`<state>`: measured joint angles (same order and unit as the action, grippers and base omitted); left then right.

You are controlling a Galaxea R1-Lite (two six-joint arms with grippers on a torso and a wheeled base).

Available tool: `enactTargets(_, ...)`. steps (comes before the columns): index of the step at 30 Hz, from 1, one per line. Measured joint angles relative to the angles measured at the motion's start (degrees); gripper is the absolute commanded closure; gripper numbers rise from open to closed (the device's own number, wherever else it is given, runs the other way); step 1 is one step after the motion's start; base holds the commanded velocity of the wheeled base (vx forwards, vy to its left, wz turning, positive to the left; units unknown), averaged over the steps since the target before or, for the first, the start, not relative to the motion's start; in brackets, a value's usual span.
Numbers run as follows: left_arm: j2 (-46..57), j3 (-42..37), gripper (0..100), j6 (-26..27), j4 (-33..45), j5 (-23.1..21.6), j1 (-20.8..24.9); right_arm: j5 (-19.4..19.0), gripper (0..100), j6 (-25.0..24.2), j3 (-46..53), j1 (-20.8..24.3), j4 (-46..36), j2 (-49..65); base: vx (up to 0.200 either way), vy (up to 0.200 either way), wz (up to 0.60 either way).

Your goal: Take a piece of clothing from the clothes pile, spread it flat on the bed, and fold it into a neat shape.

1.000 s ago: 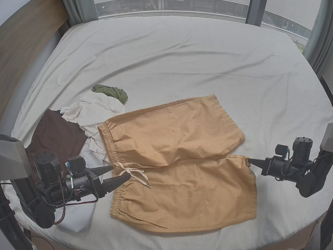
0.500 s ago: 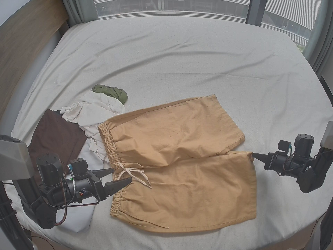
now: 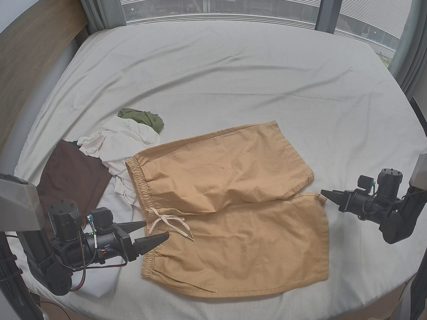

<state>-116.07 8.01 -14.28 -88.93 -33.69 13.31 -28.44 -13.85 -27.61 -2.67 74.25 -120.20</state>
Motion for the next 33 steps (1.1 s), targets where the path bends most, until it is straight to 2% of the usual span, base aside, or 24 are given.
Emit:
enactTargets(11, 0.39, -4.90, 0, 0.22, -0.02, -0.22, -0.09, 0.26, 0, 0.02, 0.39, 0.48, 0.61, 2.73, 0.000, 0.000, 0.00)
enactTargets(14, 0.49, -6.33, 0, 2.21, 0.13, -0.24, 0.00, 0.26, 0, -0.02, 0.66, 1.02, 0.63, 3.85, 0.000, 0.000, 0.00)
enactTargets(18, 0.24, -6.83, 0, 3.63, 0.83, -0.18, -0.65, 0.28, 0, -0.02, 1.54, 2.15, 0.63, 5.03, 0.000, 0.000, 0.00)
enactTargets(33, -5.21, -7.00, 0, 3.68, 1.07, 0.30, -2.66, 0.44, 0, -0.05, 2.06, 2.88, 0.63, 6.01, 0.000, 0.000, 0.00)
